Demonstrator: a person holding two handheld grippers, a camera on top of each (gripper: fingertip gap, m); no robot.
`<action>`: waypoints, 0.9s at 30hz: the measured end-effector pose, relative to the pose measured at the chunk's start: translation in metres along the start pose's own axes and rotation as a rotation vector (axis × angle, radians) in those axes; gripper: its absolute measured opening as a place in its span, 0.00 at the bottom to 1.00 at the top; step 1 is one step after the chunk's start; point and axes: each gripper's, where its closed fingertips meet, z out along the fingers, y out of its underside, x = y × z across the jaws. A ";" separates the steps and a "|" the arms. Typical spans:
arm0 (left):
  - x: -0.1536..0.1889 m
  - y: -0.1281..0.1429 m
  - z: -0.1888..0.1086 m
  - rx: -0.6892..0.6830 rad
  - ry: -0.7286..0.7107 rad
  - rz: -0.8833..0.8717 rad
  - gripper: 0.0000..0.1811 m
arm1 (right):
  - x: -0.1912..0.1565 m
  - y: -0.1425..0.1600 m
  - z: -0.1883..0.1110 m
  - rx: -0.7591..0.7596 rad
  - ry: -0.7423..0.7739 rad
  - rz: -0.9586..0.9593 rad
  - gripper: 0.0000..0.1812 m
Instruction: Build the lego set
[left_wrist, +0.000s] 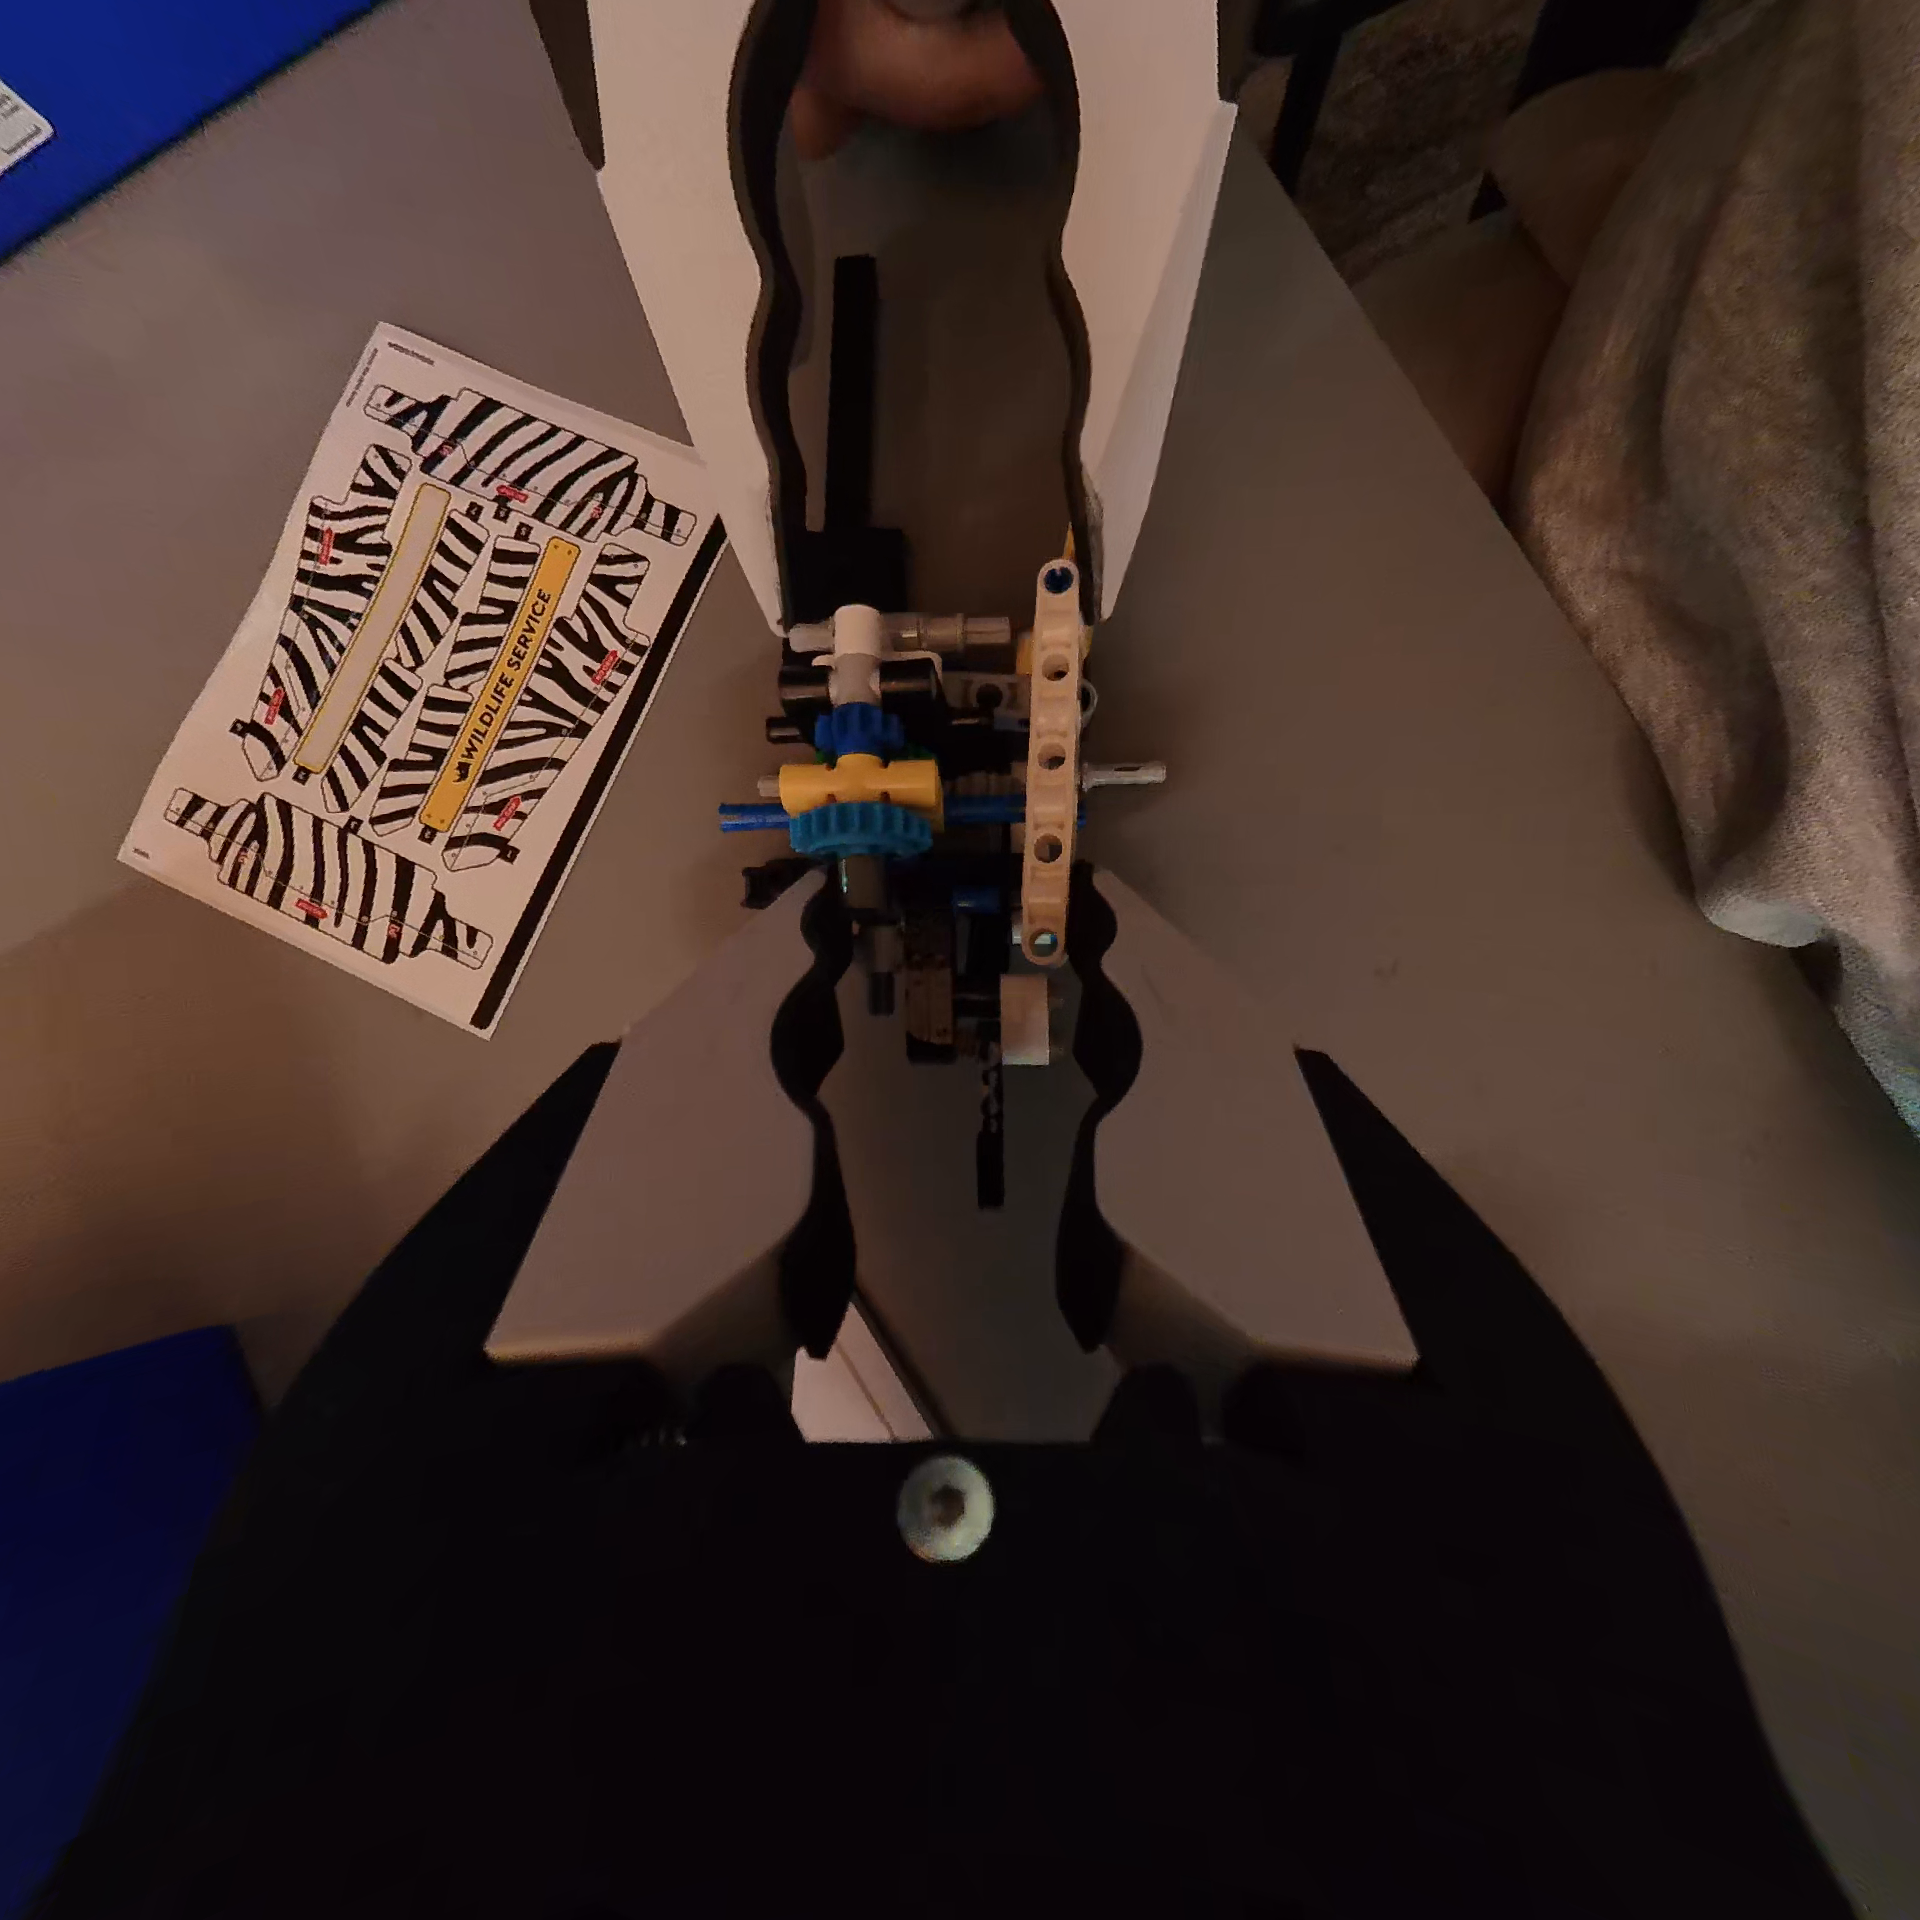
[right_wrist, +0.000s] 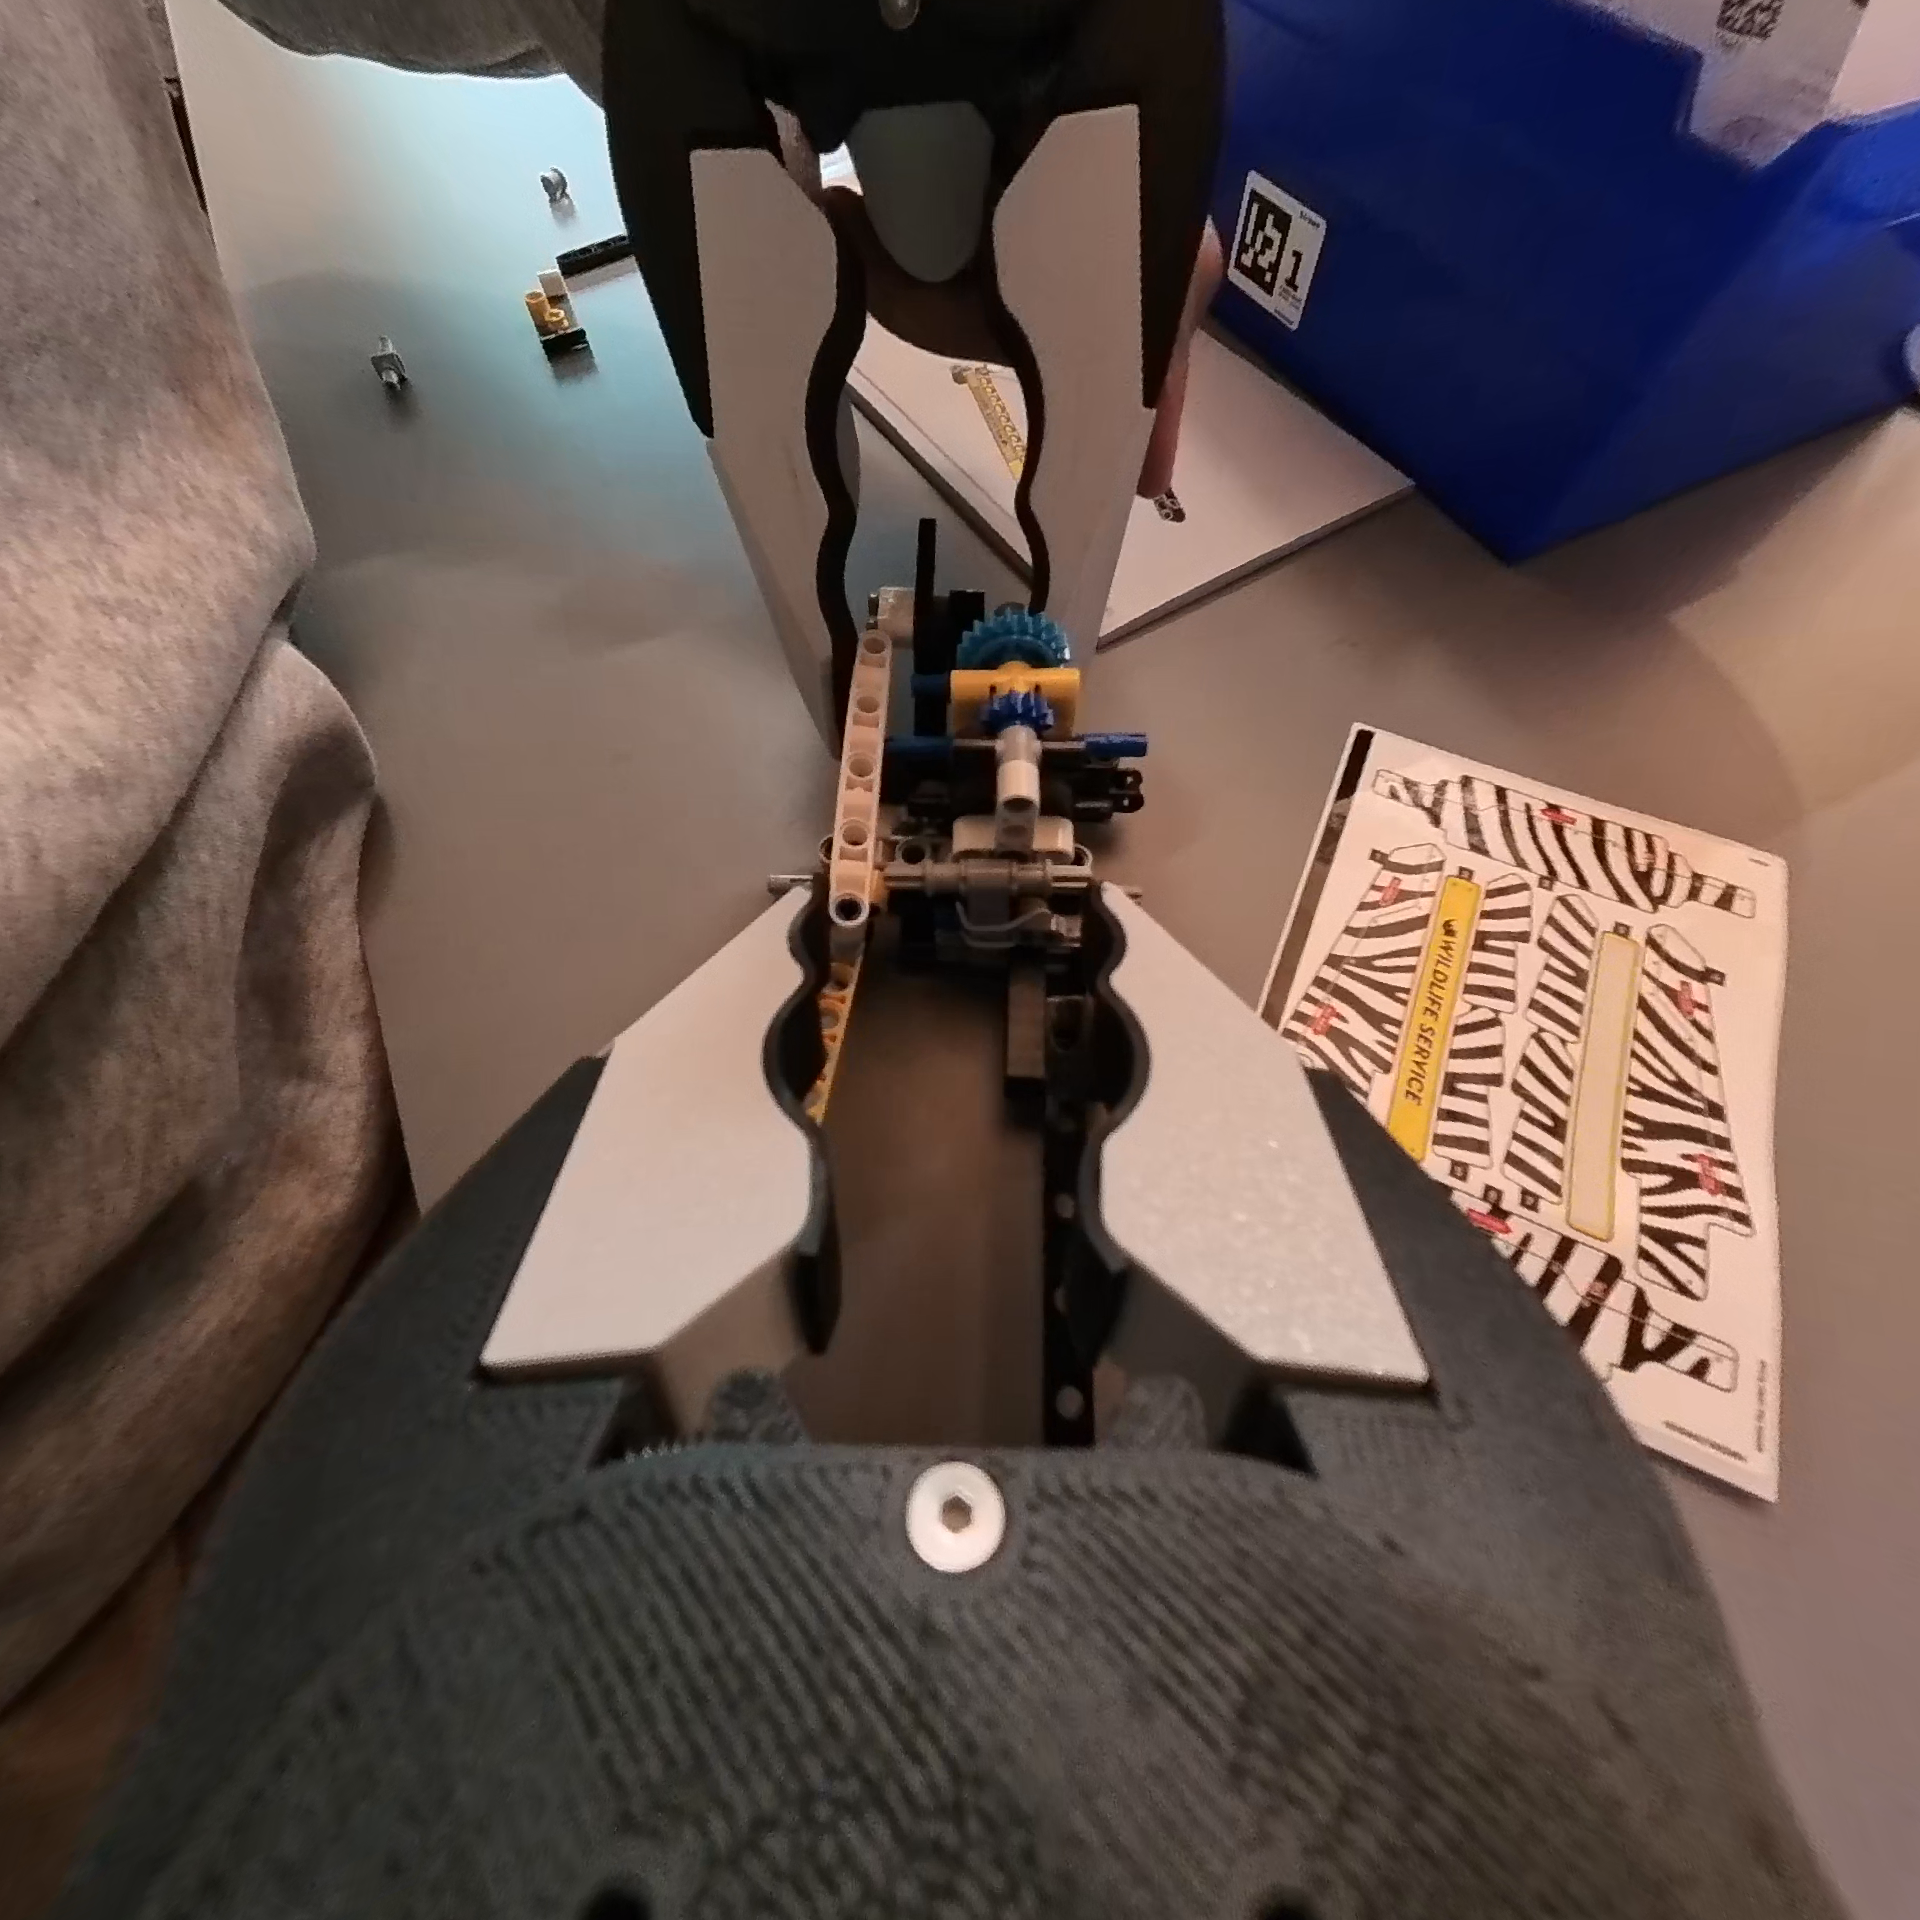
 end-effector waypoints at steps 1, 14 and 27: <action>-0.001 0.000 0.000 -0.001 -0.003 0.002 0.22 | 0.000 0.000 0.000 0.000 -0.001 0.001 0.27; -0.001 0.002 0.000 -0.009 -0.042 0.028 0.22 | 0.006 0.005 -0.004 -0.016 0.021 0.007 0.34; -0.007 0.001 -0.021 0.021 -0.169 -0.093 0.42 | -0.004 0.006 -0.011 -0.009 -0.020 -0.002 0.27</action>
